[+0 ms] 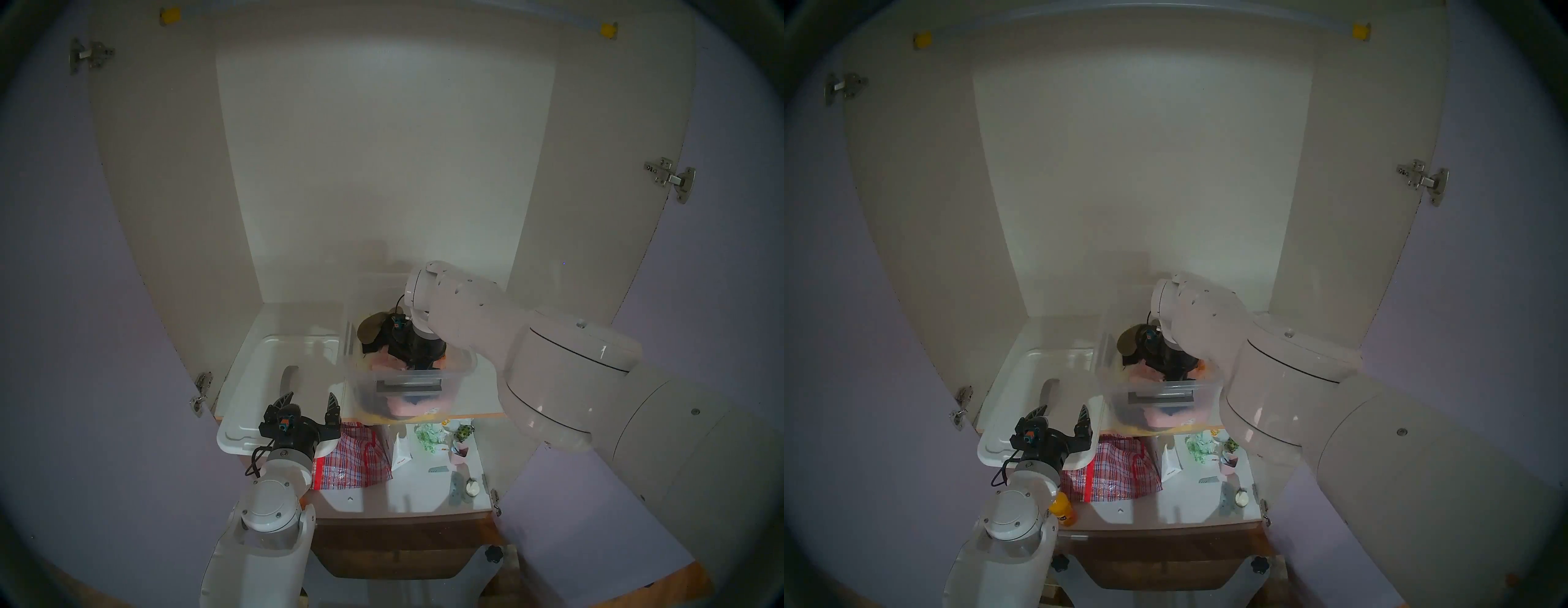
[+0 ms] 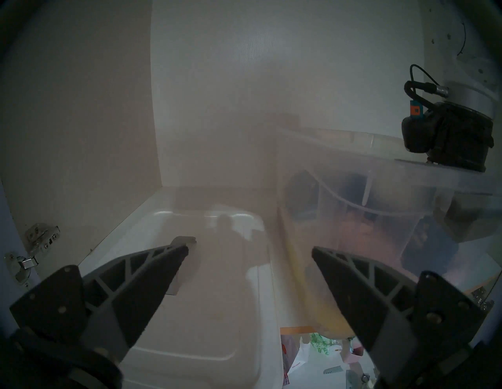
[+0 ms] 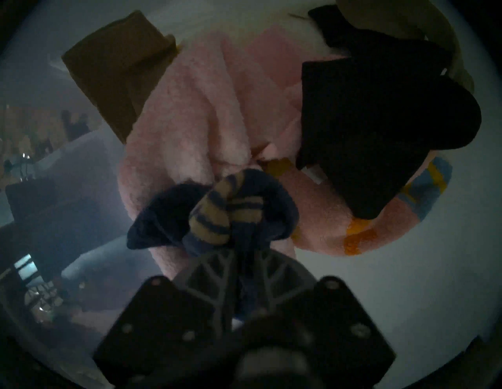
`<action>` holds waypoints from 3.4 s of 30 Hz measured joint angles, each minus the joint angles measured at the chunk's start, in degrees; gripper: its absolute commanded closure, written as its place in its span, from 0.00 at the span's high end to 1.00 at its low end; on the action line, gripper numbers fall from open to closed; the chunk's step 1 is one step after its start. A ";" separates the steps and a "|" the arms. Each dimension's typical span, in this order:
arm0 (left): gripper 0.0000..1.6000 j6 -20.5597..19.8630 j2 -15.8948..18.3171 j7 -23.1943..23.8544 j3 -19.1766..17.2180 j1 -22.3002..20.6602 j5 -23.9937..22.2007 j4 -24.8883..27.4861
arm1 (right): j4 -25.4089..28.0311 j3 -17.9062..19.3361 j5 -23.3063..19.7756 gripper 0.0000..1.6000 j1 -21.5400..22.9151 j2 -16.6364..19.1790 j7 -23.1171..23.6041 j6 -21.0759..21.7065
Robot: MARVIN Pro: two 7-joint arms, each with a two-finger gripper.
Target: Take clothing out of the storage bin and put the lid back on the bin
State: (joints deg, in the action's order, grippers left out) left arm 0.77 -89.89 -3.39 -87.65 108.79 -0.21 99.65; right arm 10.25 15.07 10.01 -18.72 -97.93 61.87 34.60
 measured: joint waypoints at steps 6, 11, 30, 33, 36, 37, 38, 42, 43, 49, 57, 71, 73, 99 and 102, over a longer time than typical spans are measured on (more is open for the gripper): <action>1.00 0.00 0.00 -0.04 0.02 -0.02 0.00 0.00 | 0.01 -0.12 0.08 0.00 0.69 0.72 0.01 -1.62; 1.00 0.00 0.00 -0.07 0.04 -0.04 0.00 0.00 | 0.04 0.63 -0.11 0.00 1.74 1.15 -0.06 -2.58; 1.00 0.00 0.00 -0.19 0.09 -0.07 0.02 -0.04 | 0.04 2.09 -1.04 1.00 -0.18 0.25 0.60 -5.39; 1.00 0.00 0.00 -0.23 0.11 -0.08 0.03 -0.11 | -0.10 2.39 -1.19 1.00 -0.12 0.27 0.69 -5.55; 1.00 -0.01 0.00 -0.25 0.11 -0.09 0.04 -0.17 | -0.19 2.68 -1.38 1.00 0.03 0.32 0.84 -5.58; 1.00 -0.01 0.00 -0.25 0.11 -0.09 0.04 -0.19 | -0.22 2.76 -1.44 1.00 0.07 0.33 0.88 -5.58; 1.00 -0.01 0.00 -0.27 0.11 -0.10 0.04 -0.24 | -0.27 2.95 -1.57 1.00 0.18 0.37 1.01 -5.59; 1.00 -0.01 0.00 -0.30 0.12 -0.12 0.04 -0.36 | -0.46 3.63 -2.03 1.00 0.54 0.47 1.50 -5.59; 1.00 -0.01 0.00 -0.31 0.12 -0.13 0.04 -0.38 | -0.52 3.76 -2.12 1.00 0.57 0.45 1.65 -5.59; 1.00 0.00 0.00 -0.36 0.13 -0.17 0.04 -0.48 | -0.87 4.73 -2.81 1.00 0.28 0.39 2.06 -5.59; 1.00 0.00 0.00 -0.45 0.14 -0.24 0.05 -0.62 | -1.43 6.19 -3.87 1.00 -0.72 0.47 2.16 -5.58; 1.00 0.00 0.00 -0.58 0.18 -0.38 0.07 -0.74 | -2.50 8.38 -5.24 0.00 -1.08 1.39 1.69 -5.52; 1.00 0.00 0.00 -0.61 0.19 -0.40 0.07 -0.75 | -2.57 9.03 -5.54 0.00 0.23 1.67 1.40 -5.47; 1.00 0.01 0.15 -0.61 0.33 -0.17 0.05 0.23 | -3.02 30.54 -11.52 0.00 12.27 4.91 -9.39 -4.68; 1.00 0.01 0.26 -0.55 0.36 -0.01 0.03 0.54 | -3.07 33.80 -12.24 0.00 12.91 6.81 -13.50 -4.74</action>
State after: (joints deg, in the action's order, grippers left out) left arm 0.78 -89.64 -3.95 -87.28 108.78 -0.18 100.18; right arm 7.18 48.87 -2.22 -5.81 -91.11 48.37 29.86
